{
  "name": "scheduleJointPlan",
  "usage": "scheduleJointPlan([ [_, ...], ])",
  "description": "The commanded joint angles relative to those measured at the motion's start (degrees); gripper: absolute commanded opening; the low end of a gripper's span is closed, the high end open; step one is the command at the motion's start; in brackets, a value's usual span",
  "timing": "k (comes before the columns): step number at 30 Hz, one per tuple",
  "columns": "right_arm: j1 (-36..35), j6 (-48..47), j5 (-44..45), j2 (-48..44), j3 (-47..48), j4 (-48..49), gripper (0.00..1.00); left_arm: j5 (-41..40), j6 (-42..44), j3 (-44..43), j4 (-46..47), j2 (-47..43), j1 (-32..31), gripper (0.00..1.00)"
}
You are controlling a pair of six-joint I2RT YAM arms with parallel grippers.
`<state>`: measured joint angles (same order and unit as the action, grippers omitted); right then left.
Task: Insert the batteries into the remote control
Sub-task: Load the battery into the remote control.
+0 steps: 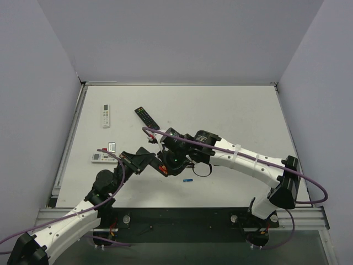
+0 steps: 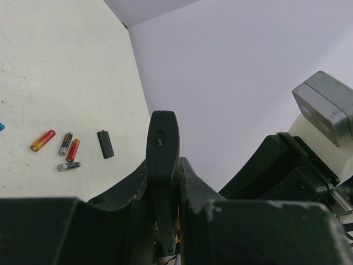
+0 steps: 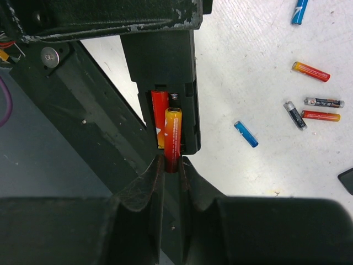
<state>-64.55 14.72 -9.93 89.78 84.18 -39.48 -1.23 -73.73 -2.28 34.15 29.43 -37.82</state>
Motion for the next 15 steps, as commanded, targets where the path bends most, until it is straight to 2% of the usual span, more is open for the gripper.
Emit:
scheduleJointPlan([
  [1,-0.31,-0.4,0.09,1.01,2.57,-3.49,0.0,0.53,-0.88,4.04,5.05,-0.25,0.03,0.0],
  [15,-0.22,0.13,1.85,2.86,5.37,-5.69,0.05,0.88,-1.94,4.13,6.28,-0.07,-0.06,0.0],
])
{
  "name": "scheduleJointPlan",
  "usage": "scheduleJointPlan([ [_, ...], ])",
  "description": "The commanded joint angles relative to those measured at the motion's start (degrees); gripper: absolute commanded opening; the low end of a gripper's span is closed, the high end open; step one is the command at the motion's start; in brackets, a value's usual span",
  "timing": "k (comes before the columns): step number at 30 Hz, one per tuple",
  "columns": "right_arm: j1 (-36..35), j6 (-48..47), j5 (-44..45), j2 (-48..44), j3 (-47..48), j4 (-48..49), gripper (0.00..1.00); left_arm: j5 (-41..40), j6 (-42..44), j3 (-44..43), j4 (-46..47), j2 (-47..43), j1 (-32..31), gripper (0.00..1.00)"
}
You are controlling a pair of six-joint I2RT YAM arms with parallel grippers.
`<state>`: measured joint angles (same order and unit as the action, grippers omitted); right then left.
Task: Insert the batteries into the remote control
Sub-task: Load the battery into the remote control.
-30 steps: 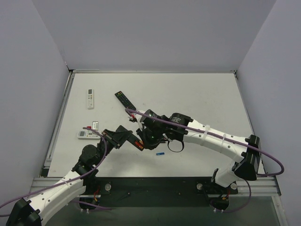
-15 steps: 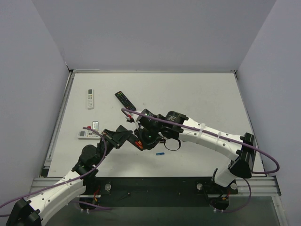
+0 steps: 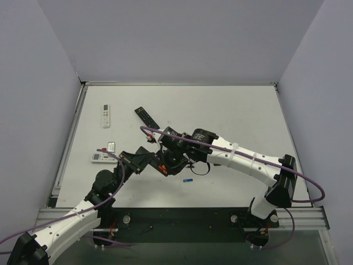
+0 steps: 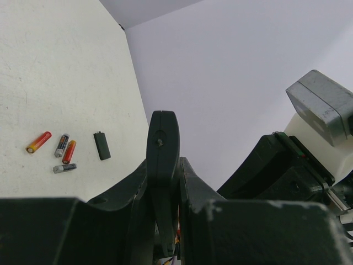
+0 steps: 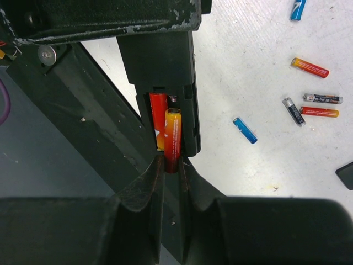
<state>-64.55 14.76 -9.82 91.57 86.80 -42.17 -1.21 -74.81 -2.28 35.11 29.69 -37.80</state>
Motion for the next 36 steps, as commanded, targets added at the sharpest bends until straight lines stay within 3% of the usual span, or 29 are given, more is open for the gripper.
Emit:
scheduleJointPlan([
  [1,-0.31,0.18,1.74,1.15,2.93,-3.26,0.06,0.86,-0.96,4.13,5.32,-0.34,-0.08,0.0],
  [26,-0.22,0.44,3.41,3.53,7.59,-5.9,0.16,0.34,-5.61,6.41,6.19,0.01,0.01,0.0],
  [34,-0.22,0.44,3.32,3.88,8.47,-6.6,0.15,-0.46,-7.99,7.64,5.32,-0.69,-0.08,0.0],
  [36,-0.22,0.53,3.32,3.88,8.56,-6.69,0.1,-0.63,-8.25,7.65,5.05,-0.95,-0.08,0.0],
])
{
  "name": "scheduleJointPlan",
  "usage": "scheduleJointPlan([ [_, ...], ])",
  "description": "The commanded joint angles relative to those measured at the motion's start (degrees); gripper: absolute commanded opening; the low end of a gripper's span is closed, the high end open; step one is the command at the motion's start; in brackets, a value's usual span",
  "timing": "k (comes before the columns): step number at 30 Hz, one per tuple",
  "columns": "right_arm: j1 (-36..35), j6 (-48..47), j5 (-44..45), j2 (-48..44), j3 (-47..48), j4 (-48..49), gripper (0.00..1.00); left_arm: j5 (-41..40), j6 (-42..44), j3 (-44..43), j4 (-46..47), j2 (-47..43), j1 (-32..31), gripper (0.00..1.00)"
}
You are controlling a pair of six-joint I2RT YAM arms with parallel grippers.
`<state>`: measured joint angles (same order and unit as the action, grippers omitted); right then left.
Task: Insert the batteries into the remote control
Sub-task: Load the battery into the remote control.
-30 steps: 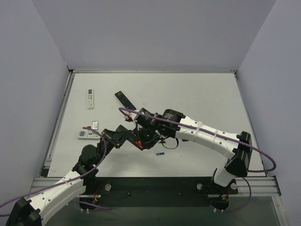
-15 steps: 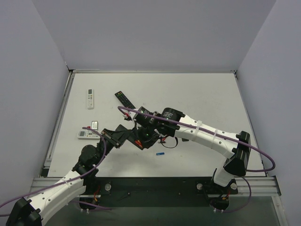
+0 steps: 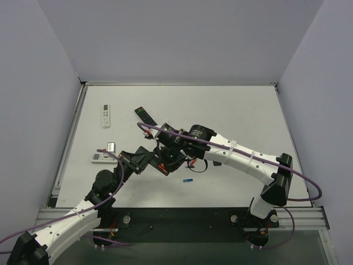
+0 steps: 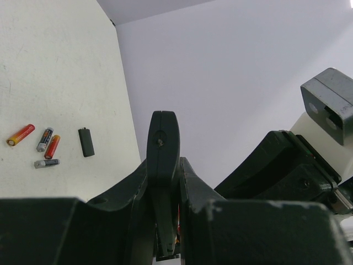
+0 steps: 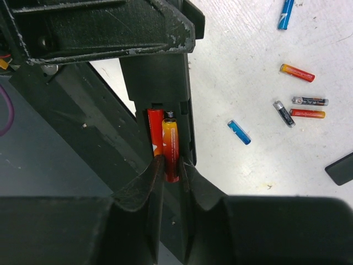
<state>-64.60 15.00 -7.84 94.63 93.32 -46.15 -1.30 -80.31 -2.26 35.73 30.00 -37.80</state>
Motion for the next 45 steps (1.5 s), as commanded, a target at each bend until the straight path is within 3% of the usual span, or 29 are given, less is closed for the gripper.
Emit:
scheduleJointPlan([
  [1,-0.18,0.2,1.33,0.91,2.22,-2.72,0.07,-0.55,-2.83,7.71,4.35,-1.35,-0.08,0.0],
  [4,-0.09,0.2,1.07,1.35,2.48,-3.41,0.0,-0.63,-2.74,7.8,4.35,-1.61,-0.08,0.0],
  [20,1.32,1.78,0.98,3.63,3.89,-8.25,0.0,-0.46,-0.11,7.45,6.2,-3.19,-0.08,0.0],
  [33,2.02,3.01,2.82,6.53,8.28,-8.25,0.0,1.3,1.74,5.25,11.73,0.41,-0.34,0.0],
  [45,1.67,-2.17,3.88,6.71,8.2,-4.3,0.0,3.15,-0.02,4.63,14.02,4.1,-0.78,0.0],
])
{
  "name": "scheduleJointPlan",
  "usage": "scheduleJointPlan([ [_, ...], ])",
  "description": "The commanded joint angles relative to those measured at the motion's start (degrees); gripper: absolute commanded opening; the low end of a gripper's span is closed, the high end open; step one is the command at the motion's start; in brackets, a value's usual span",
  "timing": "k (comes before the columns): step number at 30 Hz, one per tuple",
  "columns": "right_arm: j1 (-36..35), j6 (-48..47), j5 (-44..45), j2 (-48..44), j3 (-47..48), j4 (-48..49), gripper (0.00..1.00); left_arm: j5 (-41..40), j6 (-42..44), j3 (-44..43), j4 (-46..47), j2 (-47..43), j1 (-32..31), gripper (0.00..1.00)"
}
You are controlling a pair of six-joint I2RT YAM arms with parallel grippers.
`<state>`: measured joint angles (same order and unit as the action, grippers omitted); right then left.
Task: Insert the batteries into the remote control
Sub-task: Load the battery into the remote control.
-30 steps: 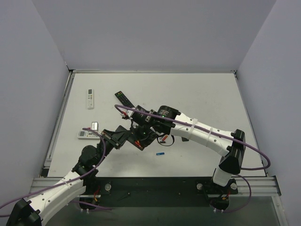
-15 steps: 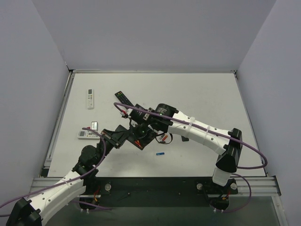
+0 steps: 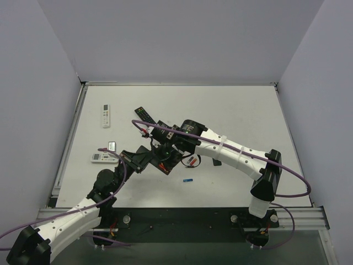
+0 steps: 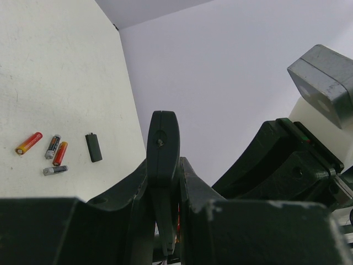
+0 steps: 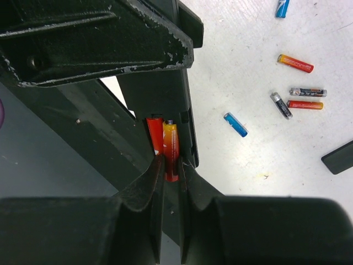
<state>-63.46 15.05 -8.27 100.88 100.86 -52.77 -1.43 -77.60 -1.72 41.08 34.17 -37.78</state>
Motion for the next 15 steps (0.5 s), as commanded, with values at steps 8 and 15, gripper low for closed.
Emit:
scheduleJointPlan([
  [8,0.8,-0.72,5.02,1.42,-0.14,3.73,0.0,2.57,-3.52,3.91,8.75,-0.34,-1.24,0.0],
  [15,0.62,-0.37,3.71,0.81,-1.19,3.64,0.04,-0.41,-6.85,5.84,4.28,-3.23,-1.24,0.0],
])
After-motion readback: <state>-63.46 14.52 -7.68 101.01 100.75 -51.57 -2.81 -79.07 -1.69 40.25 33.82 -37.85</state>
